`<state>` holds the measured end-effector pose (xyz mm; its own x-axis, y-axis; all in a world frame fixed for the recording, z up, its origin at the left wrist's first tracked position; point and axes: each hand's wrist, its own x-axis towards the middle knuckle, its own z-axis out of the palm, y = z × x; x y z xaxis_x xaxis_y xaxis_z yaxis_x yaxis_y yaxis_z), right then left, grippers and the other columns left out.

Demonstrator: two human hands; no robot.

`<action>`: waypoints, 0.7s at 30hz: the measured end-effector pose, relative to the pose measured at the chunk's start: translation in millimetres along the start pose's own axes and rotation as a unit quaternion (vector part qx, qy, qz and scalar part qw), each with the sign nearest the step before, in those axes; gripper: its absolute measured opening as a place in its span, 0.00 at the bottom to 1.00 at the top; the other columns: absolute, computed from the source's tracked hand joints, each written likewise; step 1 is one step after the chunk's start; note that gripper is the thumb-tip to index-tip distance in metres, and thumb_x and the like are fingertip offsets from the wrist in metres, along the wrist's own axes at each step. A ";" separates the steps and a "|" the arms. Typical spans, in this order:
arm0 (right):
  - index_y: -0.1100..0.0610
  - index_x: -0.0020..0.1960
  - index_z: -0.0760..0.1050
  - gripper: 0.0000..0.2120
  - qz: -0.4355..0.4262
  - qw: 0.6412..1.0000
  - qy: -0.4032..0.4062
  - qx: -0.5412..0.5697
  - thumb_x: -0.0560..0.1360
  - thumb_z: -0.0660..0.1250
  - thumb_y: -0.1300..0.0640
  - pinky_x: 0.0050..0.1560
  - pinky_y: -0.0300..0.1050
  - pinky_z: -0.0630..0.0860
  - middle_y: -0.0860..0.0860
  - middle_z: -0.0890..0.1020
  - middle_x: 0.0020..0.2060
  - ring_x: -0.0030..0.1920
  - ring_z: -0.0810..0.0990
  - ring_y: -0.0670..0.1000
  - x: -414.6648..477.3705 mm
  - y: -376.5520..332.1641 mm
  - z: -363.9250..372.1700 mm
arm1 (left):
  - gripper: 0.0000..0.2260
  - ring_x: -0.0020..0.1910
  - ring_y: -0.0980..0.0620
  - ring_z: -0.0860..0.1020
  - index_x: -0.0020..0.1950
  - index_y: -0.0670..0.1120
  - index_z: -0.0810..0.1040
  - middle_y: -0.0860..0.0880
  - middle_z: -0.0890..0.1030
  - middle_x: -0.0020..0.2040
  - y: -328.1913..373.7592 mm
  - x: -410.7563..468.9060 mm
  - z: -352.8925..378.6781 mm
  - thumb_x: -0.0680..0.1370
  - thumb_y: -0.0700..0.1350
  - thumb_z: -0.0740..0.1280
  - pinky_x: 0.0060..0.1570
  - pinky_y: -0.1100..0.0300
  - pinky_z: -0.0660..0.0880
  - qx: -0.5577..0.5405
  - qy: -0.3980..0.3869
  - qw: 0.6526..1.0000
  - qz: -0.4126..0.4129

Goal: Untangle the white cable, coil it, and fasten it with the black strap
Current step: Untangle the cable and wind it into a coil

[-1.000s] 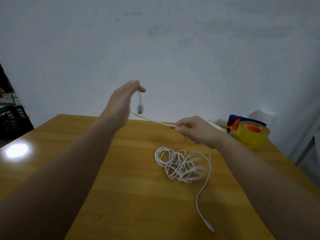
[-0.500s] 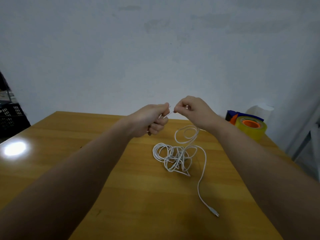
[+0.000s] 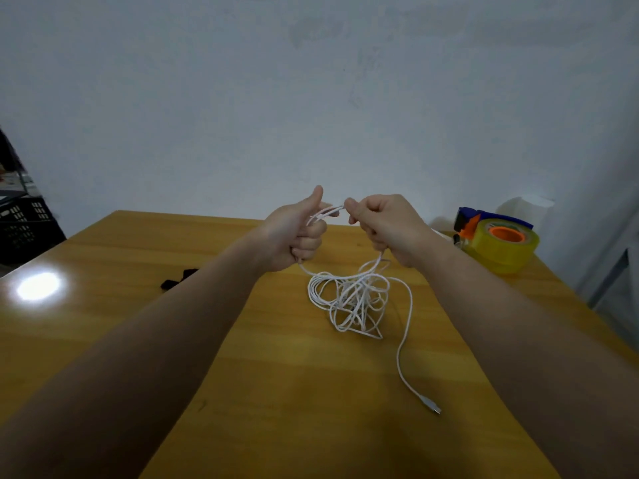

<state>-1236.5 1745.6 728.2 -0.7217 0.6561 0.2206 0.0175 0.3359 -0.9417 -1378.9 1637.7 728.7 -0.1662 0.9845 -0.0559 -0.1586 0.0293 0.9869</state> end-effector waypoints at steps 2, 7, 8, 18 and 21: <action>0.59 0.32 0.73 0.19 0.020 0.999 0.017 -0.018 0.75 0.67 0.47 0.22 0.37 0.55 0.49 0.63 0.21 0.20 0.57 0.46 -0.3 -2.2 -4.5 | 0.16 0.22 0.56 0.58 0.41 0.46 0.71 0.54 0.59 0.23 -6.2 0.1 -3.0 0.81 0.56 0.57 0.28 0.62 0.62 0.096 0.012 0.995 0.029; 0.57 0.35 0.71 0.16 0.084 0.992 -0.051 0.075 0.77 0.64 0.49 0.25 0.37 0.64 0.48 0.63 0.22 0.23 0.64 0.47 -6.6 7.2 -14.6 | 0.19 0.23 0.56 0.59 0.32 0.49 0.60 0.53 0.58 0.26 -22.3 2.1 -7.2 0.82 0.50 0.57 0.24 0.65 0.62 -0.008 0.068 0.996 0.061; 0.58 0.37 0.72 0.14 0.087 0.986 -0.068 0.122 0.78 0.62 0.52 0.27 0.37 0.68 0.48 0.64 0.23 0.25 0.67 0.47 -9.8 12.0 -16.5 | 0.19 0.22 0.57 0.58 0.32 0.49 0.58 0.53 0.58 0.26 -24.2 2.0 -9.6 0.83 0.50 0.57 0.20 0.66 0.58 -0.049 0.077 0.994 0.064; 0.54 0.37 0.72 0.14 -0.002 0.998 0.047 0.033 0.81 0.57 0.58 0.26 0.39 0.58 0.48 0.63 0.25 0.26 0.61 0.47 -24.9 28.6 -17.1 | 0.25 0.22 0.54 0.63 0.23 0.49 0.60 0.51 0.61 0.22 -25.1 -9.7 -2.9 0.78 0.56 0.60 0.33 0.59 0.76 -0.078 0.024 0.997 0.011; 0.53 0.37 0.73 0.14 -0.029 0.996 0.067 -0.047 0.80 0.57 0.58 0.24 0.36 0.57 0.49 0.63 0.24 0.23 0.59 0.46 -23.1 23.3 -13.7 | 0.27 0.22 0.53 0.68 0.20 0.48 0.60 0.49 0.66 0.24 -24.9 -8.5 -2.9 0.80 0.50 0.58 0.30 0.62 0.74 -0.112 0.016 0.994 -0.007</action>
<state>-1209.9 1747.5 704.7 -0.6248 0.7162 0.3110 0.0483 0.4330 -0.9001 -1376.4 1628.0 704.2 -0.1928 0.9782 -0.0770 -0.3723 -0.0003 0.9281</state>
